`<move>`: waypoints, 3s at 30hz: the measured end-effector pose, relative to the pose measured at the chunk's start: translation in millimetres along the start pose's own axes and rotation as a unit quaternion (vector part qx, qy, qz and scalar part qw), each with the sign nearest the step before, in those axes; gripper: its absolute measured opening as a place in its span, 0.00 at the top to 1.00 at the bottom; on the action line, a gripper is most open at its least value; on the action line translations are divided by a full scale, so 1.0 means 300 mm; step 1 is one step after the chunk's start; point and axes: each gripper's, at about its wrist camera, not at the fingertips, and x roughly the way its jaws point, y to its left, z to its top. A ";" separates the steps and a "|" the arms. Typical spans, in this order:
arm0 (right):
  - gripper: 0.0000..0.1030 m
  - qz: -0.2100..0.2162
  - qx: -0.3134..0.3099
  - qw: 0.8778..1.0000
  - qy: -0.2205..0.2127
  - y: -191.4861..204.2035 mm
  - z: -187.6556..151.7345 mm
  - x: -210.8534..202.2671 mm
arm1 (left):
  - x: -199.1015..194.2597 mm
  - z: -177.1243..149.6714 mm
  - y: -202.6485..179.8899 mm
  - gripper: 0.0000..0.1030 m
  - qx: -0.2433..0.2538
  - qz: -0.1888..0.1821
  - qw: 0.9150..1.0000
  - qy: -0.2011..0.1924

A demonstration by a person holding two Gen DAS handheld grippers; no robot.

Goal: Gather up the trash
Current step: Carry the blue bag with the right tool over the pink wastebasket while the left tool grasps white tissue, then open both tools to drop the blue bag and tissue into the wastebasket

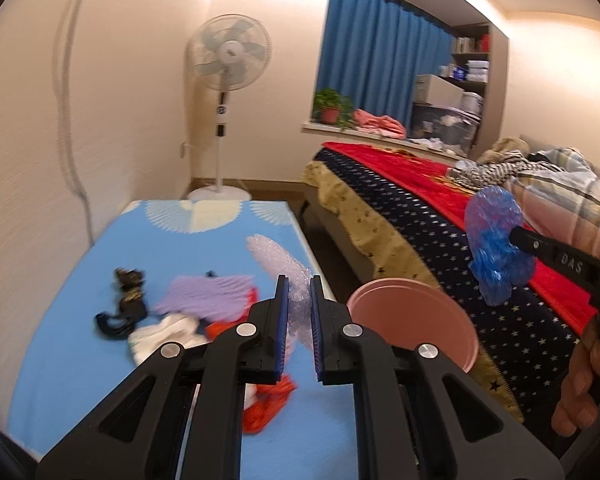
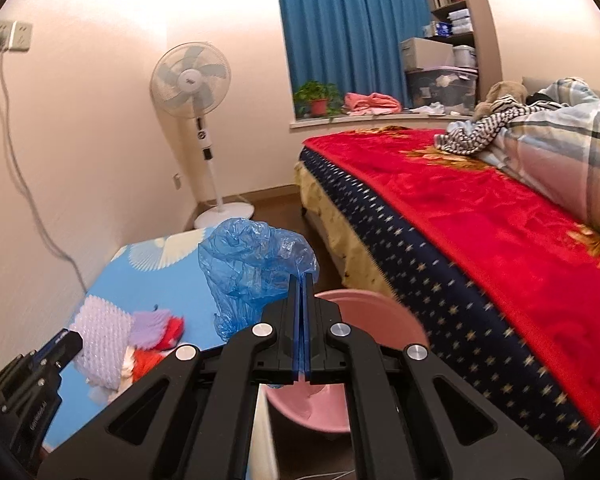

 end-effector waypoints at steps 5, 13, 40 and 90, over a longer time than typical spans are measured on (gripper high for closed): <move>0.99 -0.022 -0.003 1.000 -0.011 -0.078 0.096 0.021 | 0.072 0.070 -0.086 0.90 0.015 -0.028 0.999 -0.004; 0.99 -0.052 0.017 0.998 -0.011 -0.212 0.129 0.099 | 0.228 0.147 -0.238 0.90 0.053 -0.073 0.996 -0.004; 0.98 -0.077 0.016 0.995 0.057 -0.234 0.063 0.352 | 0.508 -0.055 -0.298 0.90 0.077 -0.095 0.990 0.076; 0.63 -0.061 -0.024 0.997 -0.036 -0.079 0.084 0.093 | 0.247 -0.008 -0.089 0.41 0.044 -0.102 0.993 0.027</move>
